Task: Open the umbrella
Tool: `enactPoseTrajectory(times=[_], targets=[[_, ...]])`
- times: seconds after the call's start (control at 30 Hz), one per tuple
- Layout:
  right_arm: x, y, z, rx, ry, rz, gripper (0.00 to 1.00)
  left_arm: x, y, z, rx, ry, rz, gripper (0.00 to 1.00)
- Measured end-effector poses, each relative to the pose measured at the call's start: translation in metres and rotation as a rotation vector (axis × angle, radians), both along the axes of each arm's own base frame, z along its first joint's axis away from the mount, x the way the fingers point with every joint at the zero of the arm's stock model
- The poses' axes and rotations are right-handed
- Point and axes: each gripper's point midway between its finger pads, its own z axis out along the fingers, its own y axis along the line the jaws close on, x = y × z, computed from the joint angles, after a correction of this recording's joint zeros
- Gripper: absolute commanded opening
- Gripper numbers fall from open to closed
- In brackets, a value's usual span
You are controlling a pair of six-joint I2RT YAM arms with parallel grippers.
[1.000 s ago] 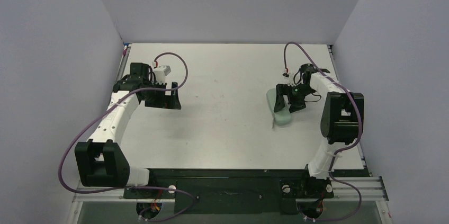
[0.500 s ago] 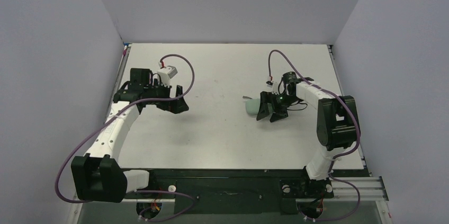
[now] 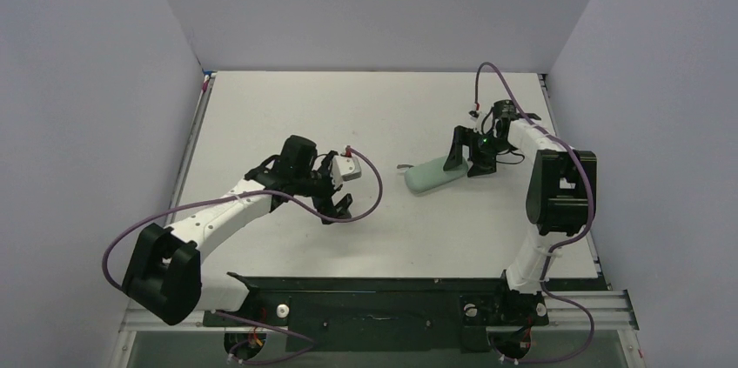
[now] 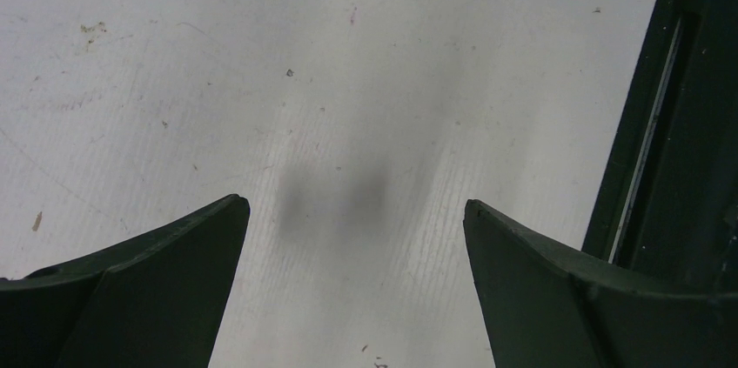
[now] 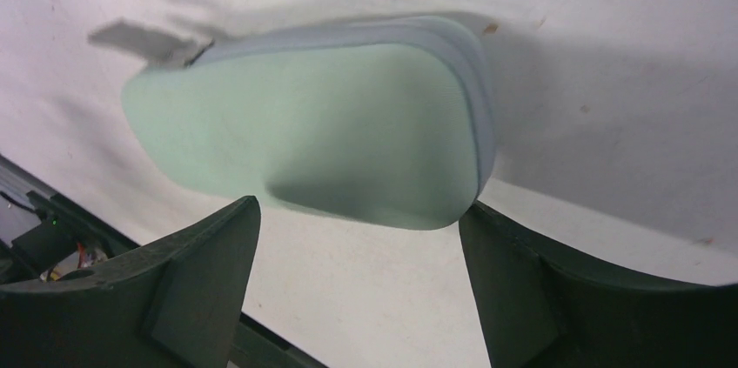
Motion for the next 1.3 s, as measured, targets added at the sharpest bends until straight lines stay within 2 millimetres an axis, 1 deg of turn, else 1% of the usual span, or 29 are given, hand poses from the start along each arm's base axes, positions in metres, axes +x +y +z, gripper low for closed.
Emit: enactPoseTrajectory(times=[0.1,0.2,0.27,0.33,0.37,0.47,0.5,0.53,0.57,0.6,0.63,0.7,0.83,0.9,1.0,1.1,1.17,1.2,1.23,1.27,1.3], targets=[[0.010,-0.004,-0.006,-0.022,0.000,-0.009,0.83,0.004,-0.007,-0.012,0.018,-0.017,-0.040,0.91],[0.016,-0.003,-0.007,-0.017,0.006,-0.007,0.88,0.007,-0.013,-0.023,0.032,-0.034,-0.076,0.87],[0.020,-0.003,-0.006,-0.020,-0.004,0.001,0.89,0.009,-0.016,-0.028,0.038,-0.041,-0.095,0.83],[0.025,-0.004,-0.004,-0.025,-0.017,0.010,0.89,0.010,-0.020,-0.032,0.041,-0.049,-0.111,0.76],[0.029,-0.003,-0.004,-0.026,-0.025,0.017,0.88,0.010,-0.022,-0.034,0.042,-0.056,-0.126,0.71],[0.038,0.003,-0.006,-0.024,-0.036,0.040,0.79,0.009,-0.033,-0.039,0.036,-0.073,-0.161,0.61],[0.042,0.005,-0.006,-0.024,-0.042,0.052,0.74,0.009,-0.037,-0.040,0.032,-0.081,-0.174,0.57],[0.045,0.009,-0.007,-0.024,-0.051,0.068,0.71,0.009,-0.041,-0.042,0.028,-0.090,-0.186,0.55],[0.047,0.012,-0.006,-0.024,-0.060,0.081,0.65,0.010,-0.045,-0.043,0.023,-0.098,-0.197,0.53],[0.048,0.017,-0.006,-0.022,-0.069,0.099,0.63,0.010,-0.048,-0.044,0.019,-0.105,-0.208,0.50],[0.048,0.022,-0.005,-0.020,-0.078,0.123,0.58,0.010,-0.051,-0.045,0.014,-0.110,-0.218,0.49],[0.045,0.036,-0.006,-0.006,-0.089,0.172,0.54,0.009,-0.057,-0.046,0.001,-0.131,-0.239,0.47],[0.035,0.062,-0.005,0.022,-0.106,0.275,0.49,0.003,-0.069,-0.046,-0.027,-0.173,-0.277,0.43],[0.026,0.075,-0.007,0.044,-0.101,0.322,0.47,-0.003,-0.074,-0.048,-0.040,-0.182,-0.297,0.42],[0.012,0.090,-0.010,0.078,-0.083,0.369,0.46,-0.017,-0.079,-0.055,-0.051,-0.172,-0.318,0.37],[0.002,0.099,-0.012,0.105,-0.065,0.395,0.47,-0.034,-0.078,-0.066,-0.052,-0.146,-0.334,0.35],[-0.001,0.102,-0.013,0.115,-0.061,0.403,0.56,-0.045,-0.077,-0.072,-0.052,-0.132,-0.345,0.33],[-0.002,0.103,-0.013,0.117,-0.062,0.404,0.64,-0.050,-0.076,-0.074,-0.052,-0.128,-0.346,0.32],[-0.002,0.103,-0.012,0.119,-0.063,0.404,0.68,-0.054,-0.075,-0.076,-0.051,-0.123,-0.346,0.31],[-0.002,0.103,-0.013,0.116,-0.064,0.400,0.75,-0.058,-0.074,-0.079,-0.049,-0.118,-0.345,0.30],[0.000,0.102,-0.014,0.105,-0.069,0.399,0.78,-0.059,-0.074,-0.080,-0.048,-0.112,-0.340,0.30]])
